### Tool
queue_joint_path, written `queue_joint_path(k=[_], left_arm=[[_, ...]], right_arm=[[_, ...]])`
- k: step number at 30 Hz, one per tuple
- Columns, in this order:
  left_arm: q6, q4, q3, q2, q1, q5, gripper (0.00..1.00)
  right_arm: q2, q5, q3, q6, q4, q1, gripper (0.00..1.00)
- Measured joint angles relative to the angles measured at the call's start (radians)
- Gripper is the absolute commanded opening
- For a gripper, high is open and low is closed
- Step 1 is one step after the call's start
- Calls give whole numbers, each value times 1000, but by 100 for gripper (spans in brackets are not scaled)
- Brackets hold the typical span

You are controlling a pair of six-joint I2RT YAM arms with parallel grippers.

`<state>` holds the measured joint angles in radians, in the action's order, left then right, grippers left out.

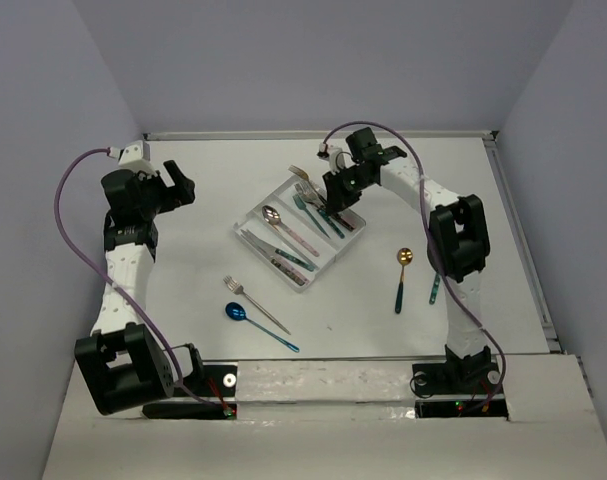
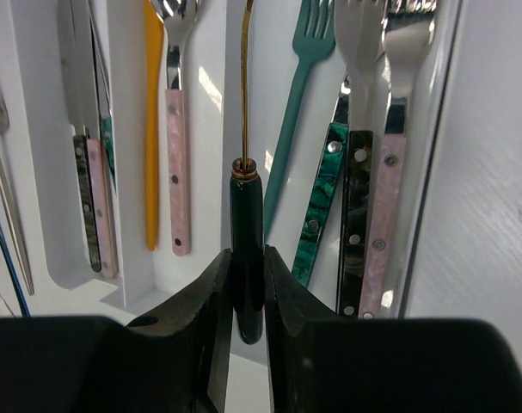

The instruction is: Sort the eating utensils into containers

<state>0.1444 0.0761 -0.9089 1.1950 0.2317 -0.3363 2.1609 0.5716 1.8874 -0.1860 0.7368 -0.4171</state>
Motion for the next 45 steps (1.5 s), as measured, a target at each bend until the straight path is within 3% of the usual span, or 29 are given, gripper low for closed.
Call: queue_joint_path(k=[11,13,16,17,20,32,36,39,43,45], left_arm=[[-11,10,0,0,0,-43,99],[-11,10,0,0,0,-47,99],[-11,10,0,0,0,-53,99],[-11,10,0,0,0,-54,99],[-12,10,1,0,0,-56,99],[-11,10,1,0,0,-73,99],[-12,10,1,0,0,-82,99],[-16,11,1,-1,2,-88,99],[-23,11,2,-9,6,-103,99],[-25,12,2,-16,6,-112,99]], right_arm=[[144,-21,29,-35,89,-19,0],[153,-23,29,-35,97,-19,3],[154,-26,31,-35,98,-19,15],[154,-27,34,-35,99,-19,23],[154,-31,39,-33,99,-19,31],[137,-107,42,-3,113,-21,43],[-14,-239,24,87,115,-21,55],[-206,-355,-101,179,56,-8,64],[-519,-466,-359,306,-11,83,63],[-594,-494,-444,353,-23,139,60]])
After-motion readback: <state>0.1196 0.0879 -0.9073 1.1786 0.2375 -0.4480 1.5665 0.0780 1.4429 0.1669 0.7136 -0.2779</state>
